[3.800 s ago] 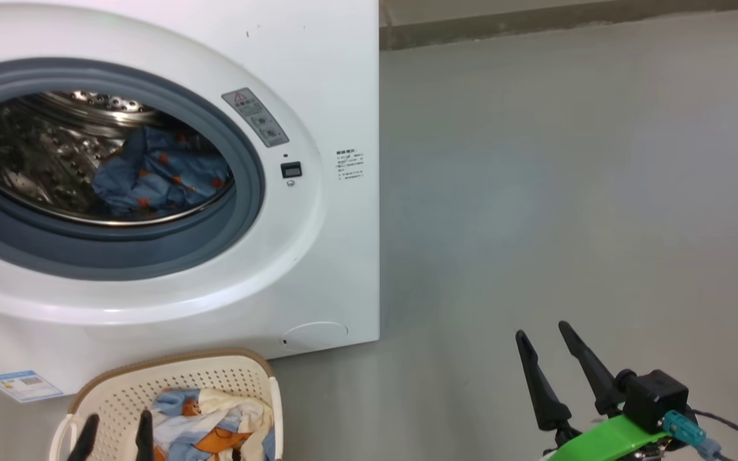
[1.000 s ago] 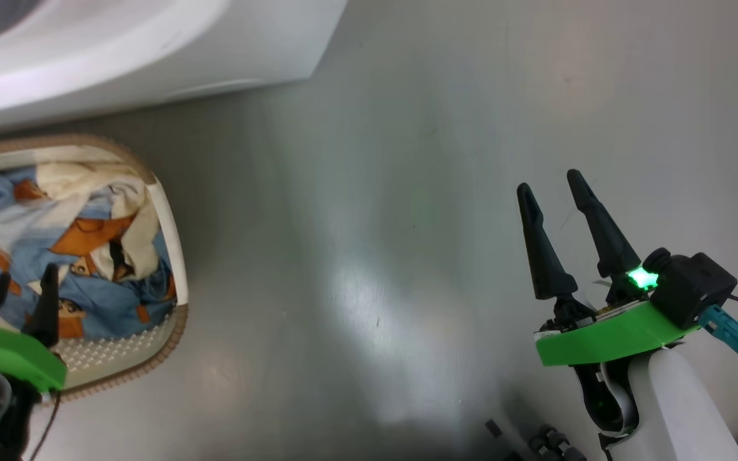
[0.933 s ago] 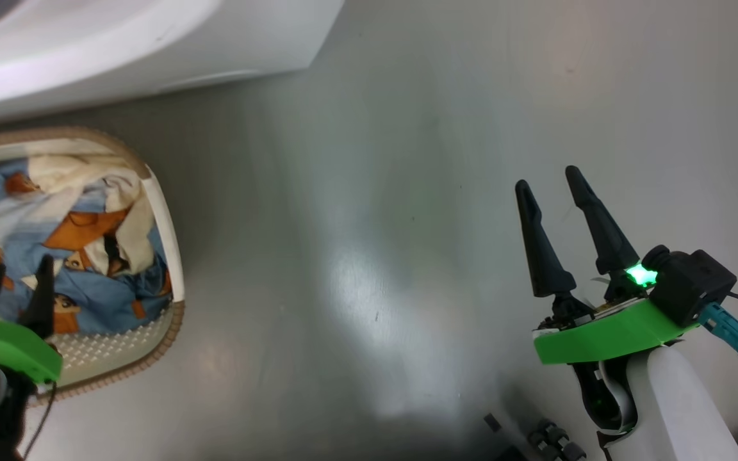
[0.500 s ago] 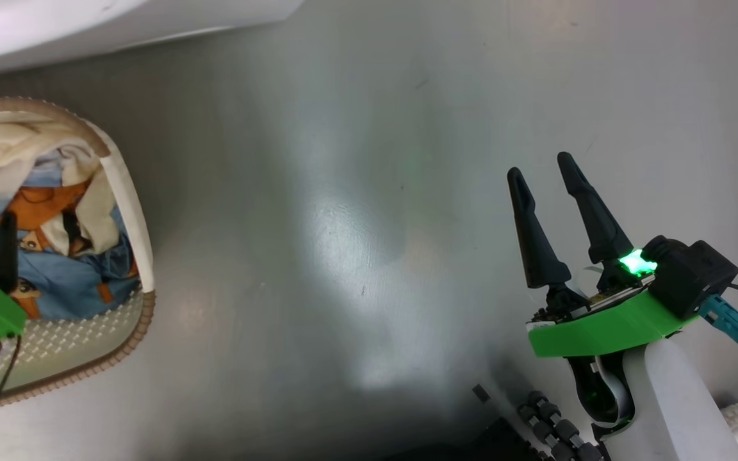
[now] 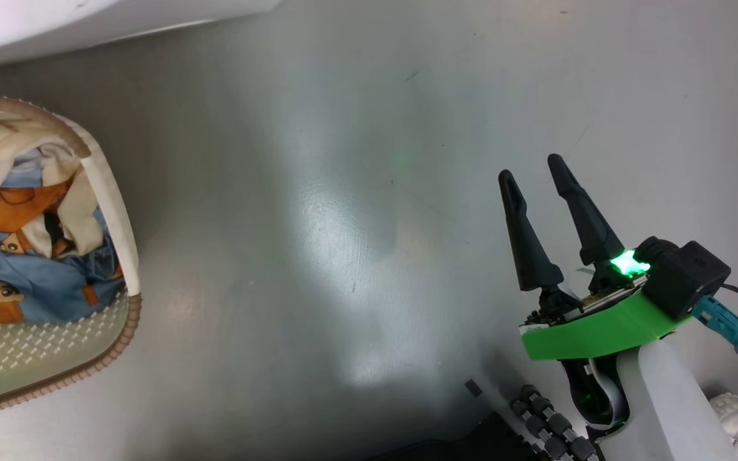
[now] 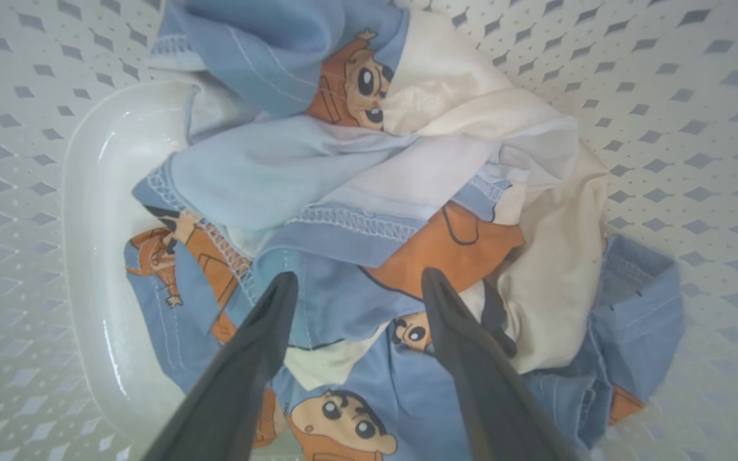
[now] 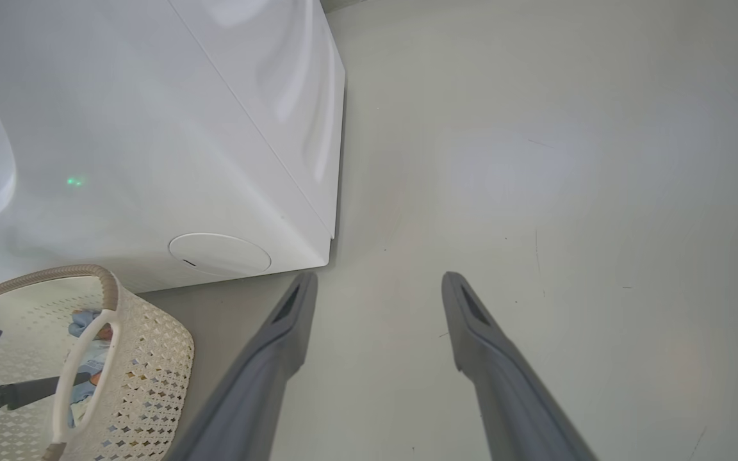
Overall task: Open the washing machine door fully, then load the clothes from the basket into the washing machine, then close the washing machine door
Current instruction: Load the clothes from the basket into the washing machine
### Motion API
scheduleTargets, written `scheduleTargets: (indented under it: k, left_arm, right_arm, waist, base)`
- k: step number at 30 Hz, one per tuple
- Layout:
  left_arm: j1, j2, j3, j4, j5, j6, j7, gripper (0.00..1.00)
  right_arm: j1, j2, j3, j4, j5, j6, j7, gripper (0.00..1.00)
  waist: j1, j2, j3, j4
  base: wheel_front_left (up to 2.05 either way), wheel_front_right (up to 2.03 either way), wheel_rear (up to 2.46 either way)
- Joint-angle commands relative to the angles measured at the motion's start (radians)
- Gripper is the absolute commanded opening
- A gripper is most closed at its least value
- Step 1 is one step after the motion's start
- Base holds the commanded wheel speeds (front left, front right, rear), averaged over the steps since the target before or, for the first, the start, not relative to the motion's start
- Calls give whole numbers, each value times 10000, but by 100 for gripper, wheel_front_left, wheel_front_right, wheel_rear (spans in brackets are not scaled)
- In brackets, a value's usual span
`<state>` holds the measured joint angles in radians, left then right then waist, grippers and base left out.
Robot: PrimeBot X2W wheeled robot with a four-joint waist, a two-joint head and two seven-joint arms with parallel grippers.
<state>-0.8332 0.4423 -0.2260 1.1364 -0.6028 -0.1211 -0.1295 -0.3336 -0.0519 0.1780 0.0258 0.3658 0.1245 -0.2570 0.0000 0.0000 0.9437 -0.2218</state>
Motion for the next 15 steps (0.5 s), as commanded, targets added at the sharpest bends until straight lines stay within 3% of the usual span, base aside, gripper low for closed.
scheduleTargets:
  k: [1, 15]
  left_arm:
    - [98, 563, 137, 162, 50, 92, 34, 100]
    - [-470, 649, -98, 814, 103, 108, 181, 100]
  right_arm:
    - [239, 17, 209, -171, 87, 62, -48, 100]
    - [264, 17, 221, -325, 183, 62, -48, 100]
  waist:
    - [0, 0, -2, -30]
    - [0, 0, 248, -211]
  base:
    - [0, 0, 0]
    - [0, 0, 0]
